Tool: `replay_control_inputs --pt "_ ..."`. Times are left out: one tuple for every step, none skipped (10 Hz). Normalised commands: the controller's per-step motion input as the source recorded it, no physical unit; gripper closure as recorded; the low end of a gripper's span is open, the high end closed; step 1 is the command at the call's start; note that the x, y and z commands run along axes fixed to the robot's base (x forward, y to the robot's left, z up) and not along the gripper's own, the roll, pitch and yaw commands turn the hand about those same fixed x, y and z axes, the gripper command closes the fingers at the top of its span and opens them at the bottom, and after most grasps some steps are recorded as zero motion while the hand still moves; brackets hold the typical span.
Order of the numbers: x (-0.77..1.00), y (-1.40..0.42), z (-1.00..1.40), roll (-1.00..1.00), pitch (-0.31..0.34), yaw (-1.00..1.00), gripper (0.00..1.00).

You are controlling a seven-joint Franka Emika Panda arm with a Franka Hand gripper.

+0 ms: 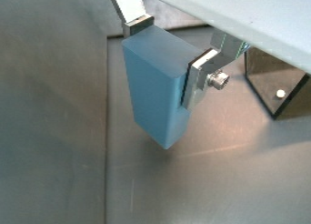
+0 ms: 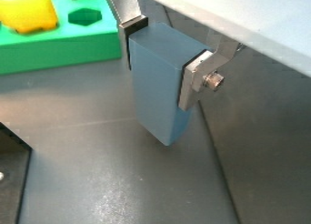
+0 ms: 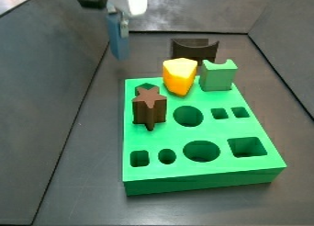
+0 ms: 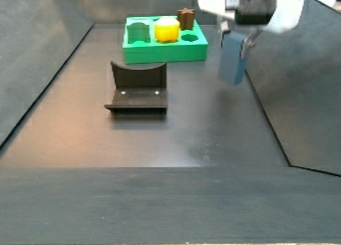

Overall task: Pick up the rectangle object. Move up. Move to above the board. Insert the rectangle object.
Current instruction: Move up, then move to above the board.

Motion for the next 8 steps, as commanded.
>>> replay_control_inputs --pt "-0.03 0.02 0.29 -0.01 0.046 -0.03 1.00" --pt "0.03 0.32 1.00 -0.14 0.016 0.09 1.00" --pt "0.03 0.33 1.00 -0.15 0.018 0.09 1.00" --pt "0.02 0.32 1.00 -0.15 0.038 0.05 1.00" --pt "0.03 0.29 1.00 -0.15 0.059 0.01 1.00" --pt "0.03 0.27 1.00 -0.15 0.077 -0.01 1.00" --pt "0.03 0.26 1.00 -0.14 0.079 -0.02 1.00" --pt "0.03 0.24 1.00 -0.14 0.078 -0.03 1.00"
